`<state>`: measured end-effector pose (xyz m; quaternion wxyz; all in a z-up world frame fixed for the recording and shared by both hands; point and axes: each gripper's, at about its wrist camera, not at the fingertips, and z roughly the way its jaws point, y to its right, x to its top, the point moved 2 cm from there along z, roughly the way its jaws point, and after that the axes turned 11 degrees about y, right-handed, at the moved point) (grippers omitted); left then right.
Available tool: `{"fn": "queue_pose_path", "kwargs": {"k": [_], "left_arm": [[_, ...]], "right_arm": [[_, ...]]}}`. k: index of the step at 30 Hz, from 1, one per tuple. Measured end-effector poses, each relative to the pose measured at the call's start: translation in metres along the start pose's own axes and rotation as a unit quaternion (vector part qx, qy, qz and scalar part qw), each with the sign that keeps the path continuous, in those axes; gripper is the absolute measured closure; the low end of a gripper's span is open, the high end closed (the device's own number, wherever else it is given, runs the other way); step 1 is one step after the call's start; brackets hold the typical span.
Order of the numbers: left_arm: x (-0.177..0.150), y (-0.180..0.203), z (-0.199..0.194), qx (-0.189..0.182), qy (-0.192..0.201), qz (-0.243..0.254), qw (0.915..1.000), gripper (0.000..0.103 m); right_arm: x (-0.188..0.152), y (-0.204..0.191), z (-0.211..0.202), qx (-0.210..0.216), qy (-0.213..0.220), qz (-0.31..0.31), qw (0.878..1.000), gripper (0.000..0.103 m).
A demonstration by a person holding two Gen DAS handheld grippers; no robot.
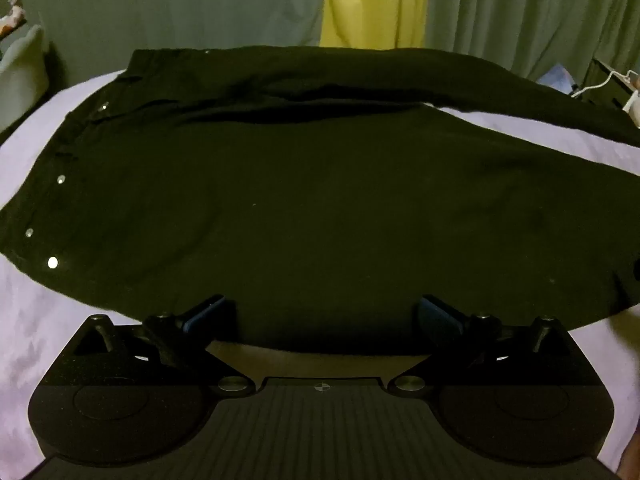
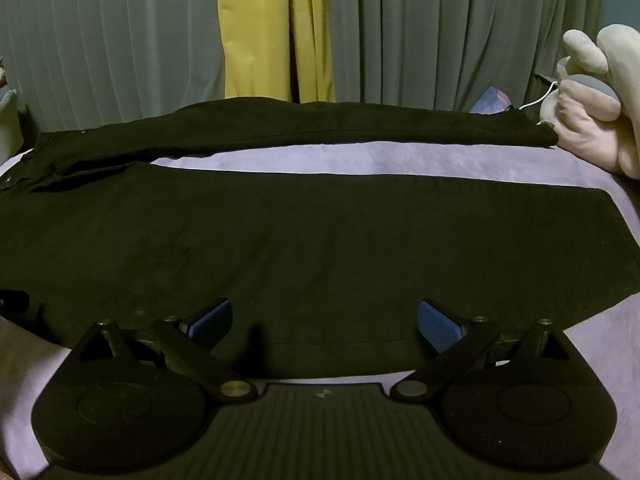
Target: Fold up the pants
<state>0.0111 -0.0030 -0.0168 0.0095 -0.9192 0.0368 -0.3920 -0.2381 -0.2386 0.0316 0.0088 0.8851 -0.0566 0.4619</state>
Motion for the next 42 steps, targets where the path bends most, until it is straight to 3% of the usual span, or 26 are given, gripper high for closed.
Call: {"fn": "queue_pose_path", "kwargs": {"k": [42], "left_arm": [[-0.005, -0.004, 0.001, -0.012, -0.006, -0.018, 0.9998, 0.0]], "right_arm": [[-0.002, 0.001, 0.002, -0.001, -0.004, -0.002, 1.0, 0.004]]}}
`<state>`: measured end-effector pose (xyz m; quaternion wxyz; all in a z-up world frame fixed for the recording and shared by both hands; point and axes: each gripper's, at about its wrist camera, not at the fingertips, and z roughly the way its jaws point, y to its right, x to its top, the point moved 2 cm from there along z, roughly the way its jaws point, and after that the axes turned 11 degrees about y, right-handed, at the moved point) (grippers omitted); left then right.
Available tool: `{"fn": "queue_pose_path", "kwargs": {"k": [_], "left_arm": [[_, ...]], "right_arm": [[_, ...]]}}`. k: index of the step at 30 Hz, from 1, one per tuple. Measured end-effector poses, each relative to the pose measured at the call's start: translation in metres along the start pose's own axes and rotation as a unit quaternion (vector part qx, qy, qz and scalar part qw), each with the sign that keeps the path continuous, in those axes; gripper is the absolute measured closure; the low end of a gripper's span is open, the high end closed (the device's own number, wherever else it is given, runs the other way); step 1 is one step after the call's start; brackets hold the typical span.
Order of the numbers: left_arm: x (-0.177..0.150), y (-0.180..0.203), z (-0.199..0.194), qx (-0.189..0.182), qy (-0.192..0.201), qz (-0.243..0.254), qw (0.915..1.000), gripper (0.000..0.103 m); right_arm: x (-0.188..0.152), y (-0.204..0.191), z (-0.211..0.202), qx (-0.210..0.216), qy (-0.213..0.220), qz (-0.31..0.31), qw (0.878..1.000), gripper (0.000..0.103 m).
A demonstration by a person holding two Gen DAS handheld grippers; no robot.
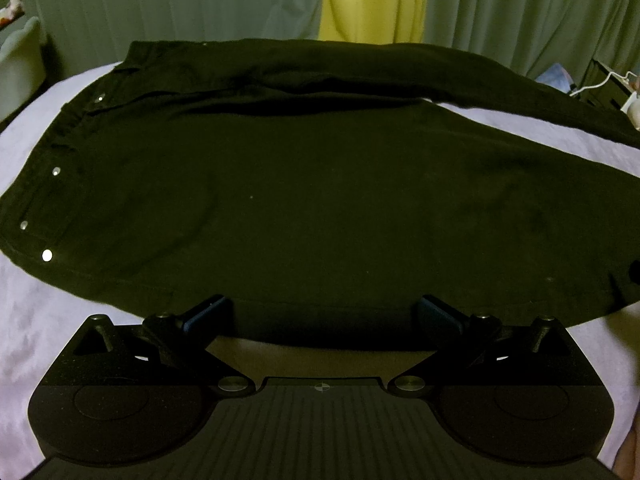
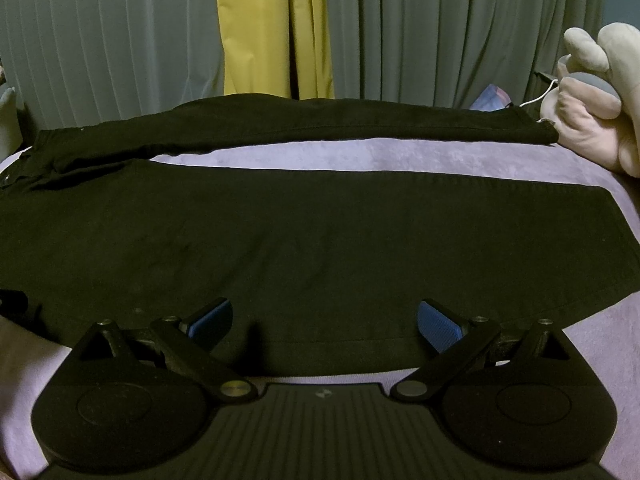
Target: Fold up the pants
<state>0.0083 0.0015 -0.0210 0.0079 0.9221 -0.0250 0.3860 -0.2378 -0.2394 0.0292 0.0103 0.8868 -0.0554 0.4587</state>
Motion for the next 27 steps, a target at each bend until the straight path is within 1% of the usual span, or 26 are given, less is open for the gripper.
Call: {"fn": "queue_pose_path", "kwargs": {"k": [27], "left_arm": [[0.0006, 0.0011, -0.0019, -0.002, -0.002, -0.003, 1.0, 0.0]], "right_arm": [[-0.0005, 0.0001, 0.0007, 0.0, 0.0, -0.001, 1.0, 0.004]]}}
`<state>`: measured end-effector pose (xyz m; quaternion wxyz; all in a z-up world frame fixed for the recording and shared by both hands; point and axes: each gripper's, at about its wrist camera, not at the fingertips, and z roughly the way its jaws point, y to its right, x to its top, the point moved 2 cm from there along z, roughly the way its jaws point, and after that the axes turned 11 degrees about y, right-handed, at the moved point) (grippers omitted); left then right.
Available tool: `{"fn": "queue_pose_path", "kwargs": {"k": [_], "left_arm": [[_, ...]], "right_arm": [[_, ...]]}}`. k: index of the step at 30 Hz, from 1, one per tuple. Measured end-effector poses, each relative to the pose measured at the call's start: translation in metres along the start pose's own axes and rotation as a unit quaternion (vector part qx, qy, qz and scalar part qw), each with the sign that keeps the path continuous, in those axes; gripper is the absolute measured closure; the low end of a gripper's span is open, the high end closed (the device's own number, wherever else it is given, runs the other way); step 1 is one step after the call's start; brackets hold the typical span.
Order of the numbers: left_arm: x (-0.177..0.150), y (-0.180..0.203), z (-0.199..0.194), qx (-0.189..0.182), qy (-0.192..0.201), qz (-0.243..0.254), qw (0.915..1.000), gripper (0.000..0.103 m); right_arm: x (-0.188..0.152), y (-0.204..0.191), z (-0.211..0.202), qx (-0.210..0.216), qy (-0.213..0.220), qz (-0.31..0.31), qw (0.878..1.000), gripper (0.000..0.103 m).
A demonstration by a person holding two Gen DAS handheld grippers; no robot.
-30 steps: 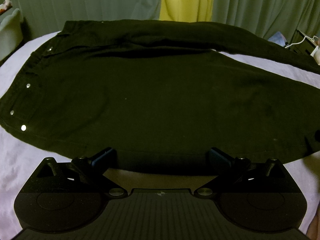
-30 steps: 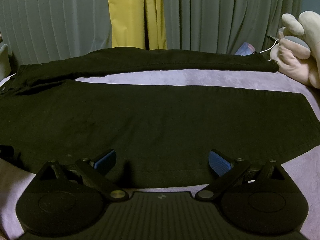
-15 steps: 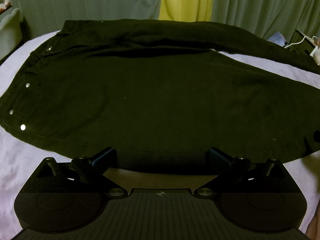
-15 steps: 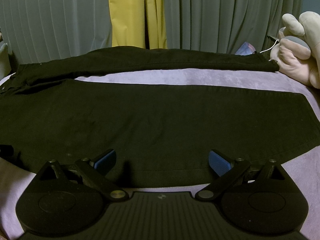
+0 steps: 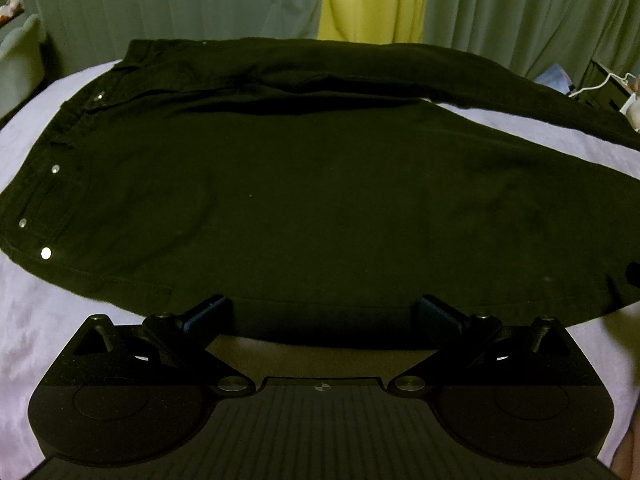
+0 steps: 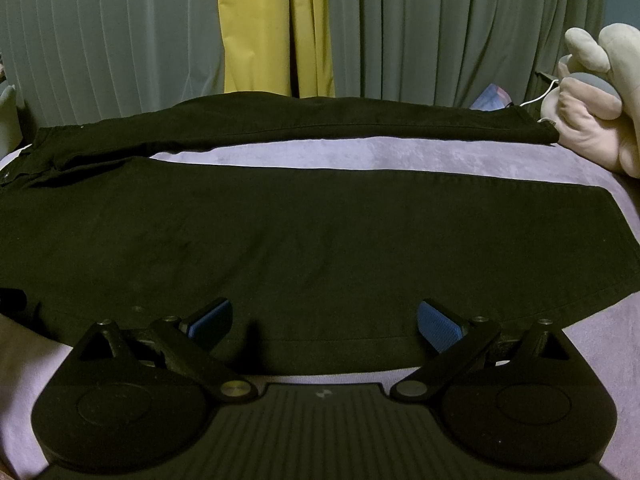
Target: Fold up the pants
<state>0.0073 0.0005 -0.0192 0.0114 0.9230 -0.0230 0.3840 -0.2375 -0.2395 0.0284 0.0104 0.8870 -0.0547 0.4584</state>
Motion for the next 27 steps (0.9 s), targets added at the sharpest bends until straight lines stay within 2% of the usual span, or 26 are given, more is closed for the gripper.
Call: {"fn": "queue_pose_path", "kwargs": {"k": [27], "left_arm": [[0.0033, 0.0024, -0.0079, -0.002, 0.003, 0.005, 1.0, 0.0]], "right_arm": [[-0.0014, 0.0013, -0.0011, 0.004, -0.002, 0.0, 1.0, 0.004]]}}
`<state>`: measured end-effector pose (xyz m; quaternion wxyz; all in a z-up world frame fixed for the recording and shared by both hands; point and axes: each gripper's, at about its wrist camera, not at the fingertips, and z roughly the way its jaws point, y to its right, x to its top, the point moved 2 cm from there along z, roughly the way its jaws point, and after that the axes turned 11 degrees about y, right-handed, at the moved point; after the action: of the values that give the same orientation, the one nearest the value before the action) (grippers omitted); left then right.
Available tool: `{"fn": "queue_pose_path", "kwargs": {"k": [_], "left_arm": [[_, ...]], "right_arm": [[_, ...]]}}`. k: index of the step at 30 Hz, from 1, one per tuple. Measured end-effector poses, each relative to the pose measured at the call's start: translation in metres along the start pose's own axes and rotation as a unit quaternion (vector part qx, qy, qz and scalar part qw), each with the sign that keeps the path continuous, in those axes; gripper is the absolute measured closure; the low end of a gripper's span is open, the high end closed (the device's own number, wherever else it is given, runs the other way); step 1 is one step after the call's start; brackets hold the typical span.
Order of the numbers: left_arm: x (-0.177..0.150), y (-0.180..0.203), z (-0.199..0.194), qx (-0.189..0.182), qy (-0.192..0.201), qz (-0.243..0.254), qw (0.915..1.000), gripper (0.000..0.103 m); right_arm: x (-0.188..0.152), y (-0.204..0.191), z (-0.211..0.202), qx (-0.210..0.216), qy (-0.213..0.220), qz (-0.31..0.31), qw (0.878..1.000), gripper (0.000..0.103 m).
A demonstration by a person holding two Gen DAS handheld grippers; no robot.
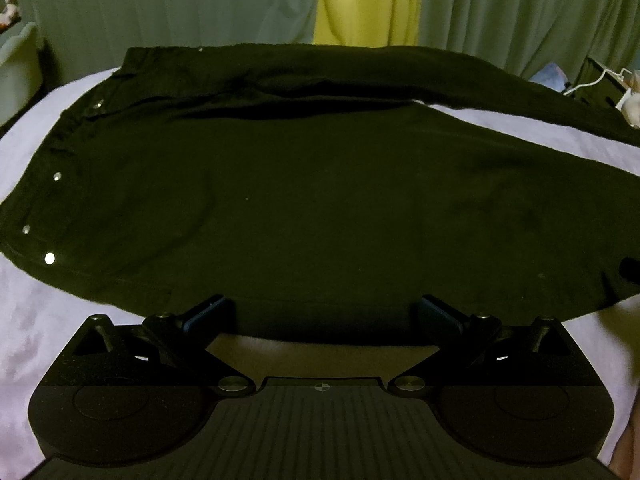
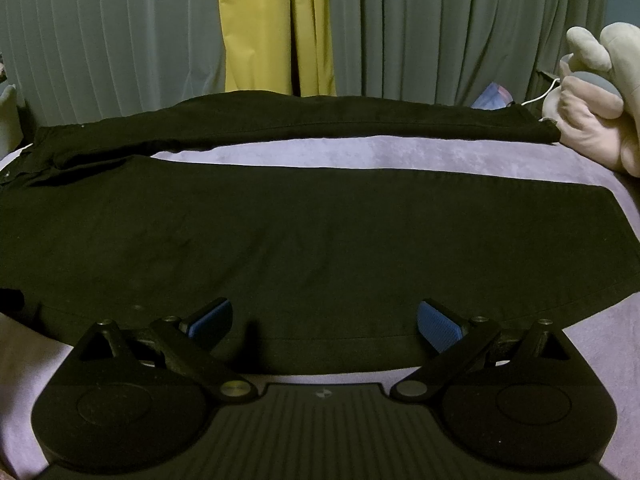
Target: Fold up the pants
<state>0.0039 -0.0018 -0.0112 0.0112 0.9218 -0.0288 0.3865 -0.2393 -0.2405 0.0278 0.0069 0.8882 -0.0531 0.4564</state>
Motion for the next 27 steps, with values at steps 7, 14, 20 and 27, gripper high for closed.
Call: {"fn": "queue_pose_path", "kwargs": {"k": [7, 14, 20, 27], "left_arm": [[0.002, -0.002, -0.001, -0.004, 0.003, -0.004, 1.0, 0.0], [0.009, -0.004, -0.014, -0.002, 0.03, -0.015, 0.9994, 0.0], [0.039, -0.005, -0.031, 0.008, 0.115, -0.066, 0.9911, 0.0], [0.077, -0.01, 0.008, 0.032, 0.176, -0.153, 0.9719, 0.0]], "right_arm": [[0.001, 0.001, 0.004, 0.0, -0.009, 0.004, 1.0, 0.004], [0.007, 0.014, 0.016, 0.007, -0.031, 0.044, 0.999, 0.004], [0.011, 0.034, 0.047, 0.005, -0.044, 0.108, 0.993, 0.004], [0.005, 0.044, 0.063, 0.001, -0.036, 0.159, 0.987, 0.004]]}}
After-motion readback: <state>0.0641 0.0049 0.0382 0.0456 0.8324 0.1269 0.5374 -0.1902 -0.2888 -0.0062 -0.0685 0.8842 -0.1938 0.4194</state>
